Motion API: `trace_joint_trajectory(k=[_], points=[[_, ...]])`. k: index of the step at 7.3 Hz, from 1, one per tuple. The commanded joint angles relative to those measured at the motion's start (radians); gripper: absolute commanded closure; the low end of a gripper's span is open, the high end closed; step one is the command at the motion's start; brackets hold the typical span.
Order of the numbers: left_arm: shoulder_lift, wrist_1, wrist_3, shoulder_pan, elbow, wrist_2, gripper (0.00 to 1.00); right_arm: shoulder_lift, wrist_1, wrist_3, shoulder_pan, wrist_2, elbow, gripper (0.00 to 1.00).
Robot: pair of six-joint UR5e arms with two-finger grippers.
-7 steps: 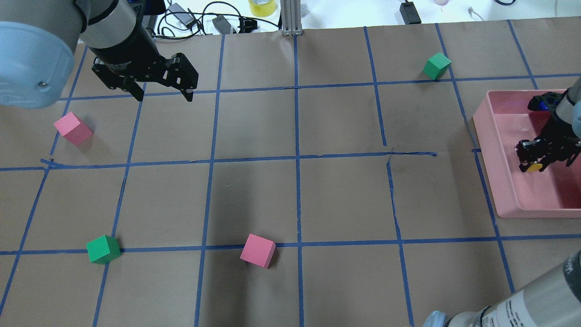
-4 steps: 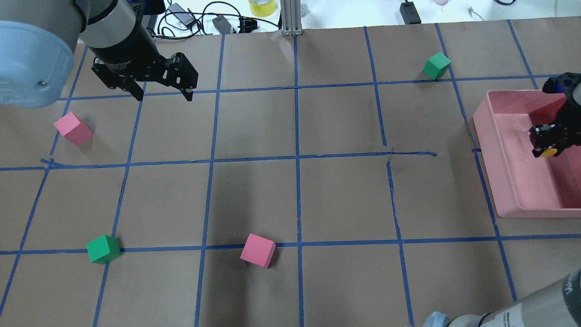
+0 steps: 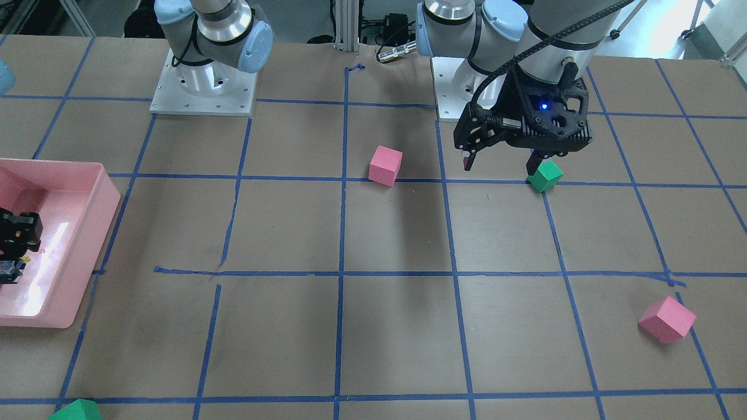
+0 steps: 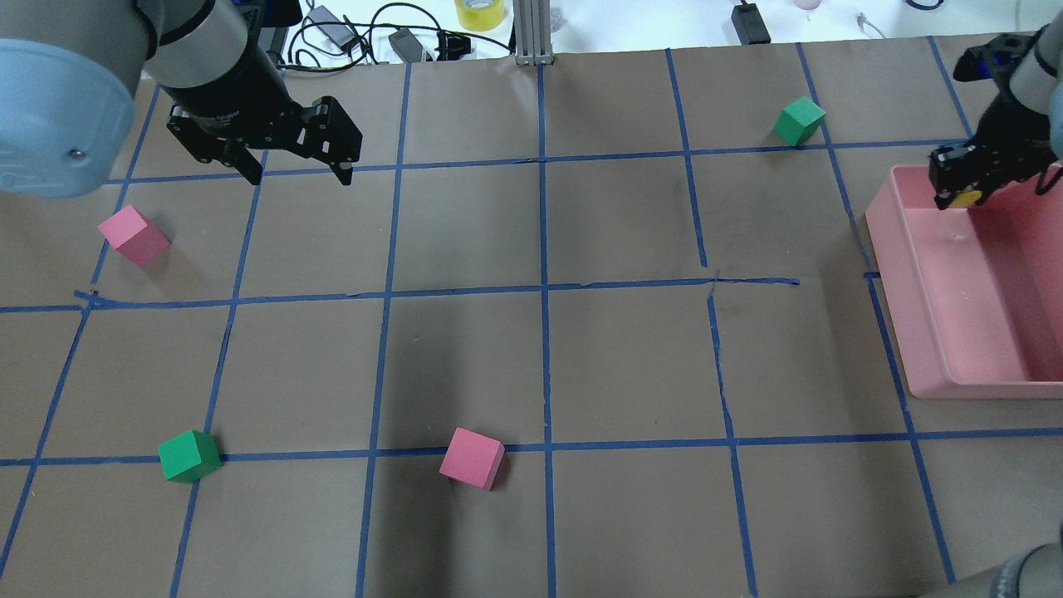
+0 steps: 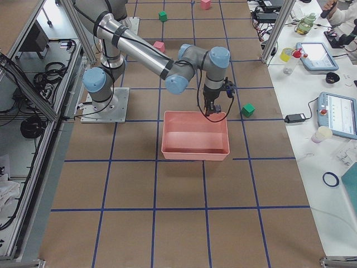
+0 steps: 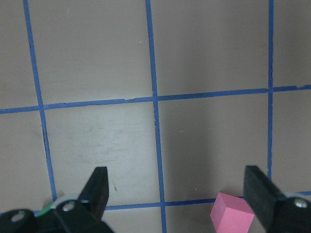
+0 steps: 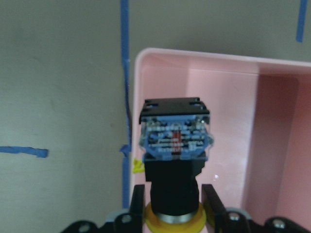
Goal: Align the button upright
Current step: 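Lift the button out of the bin with the right gripper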
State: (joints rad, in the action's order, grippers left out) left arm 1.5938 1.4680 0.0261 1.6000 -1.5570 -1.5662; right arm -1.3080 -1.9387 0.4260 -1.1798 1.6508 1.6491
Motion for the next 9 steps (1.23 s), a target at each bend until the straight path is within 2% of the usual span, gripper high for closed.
trace_joint_trajectory(k=[1,3,4,5,6,7,9], points=[[0.000,0.000,0.000,-0.002,0.000,0.000,0.00,0.004,0.023,-0.238,-0.201,-0.042,-0.035,1.00],[0.000,0.000,0.000,-0.003,0.000,0.000,0.00,0.086,0.003,-0.614,-0.428,-0.061,-0.066,1.00],[0.000,0.000,0.000,-0.005,0.000,0.000,0.00,0.163,-0.059,-0.800,-0.534,-0.066,-0.103,1.00],[0.000,0.000,0.000,-0.005,-0.002,0.000,0.00,0.234,-0.098,-0.904,-0.605,-0.116,-0.141,1.00],[0.000,0.000,0.000,-0.005,0.000,0.000,0.00,0.295,-0.120,-0.976,-0.639,-0.197,-0.184,1.00],[0.000,0.000,0.000,-0.005,0.000,0.000,0.00,0.341,-0.126,-0.971,-0.656,-0.215,-0.225,1.00],[0.000,0.000,0.000,-0.005,-0.002,0.000,0.00,0.401,-0.183,-0.856,-0.707,-0.204,-0.242,1.00]])
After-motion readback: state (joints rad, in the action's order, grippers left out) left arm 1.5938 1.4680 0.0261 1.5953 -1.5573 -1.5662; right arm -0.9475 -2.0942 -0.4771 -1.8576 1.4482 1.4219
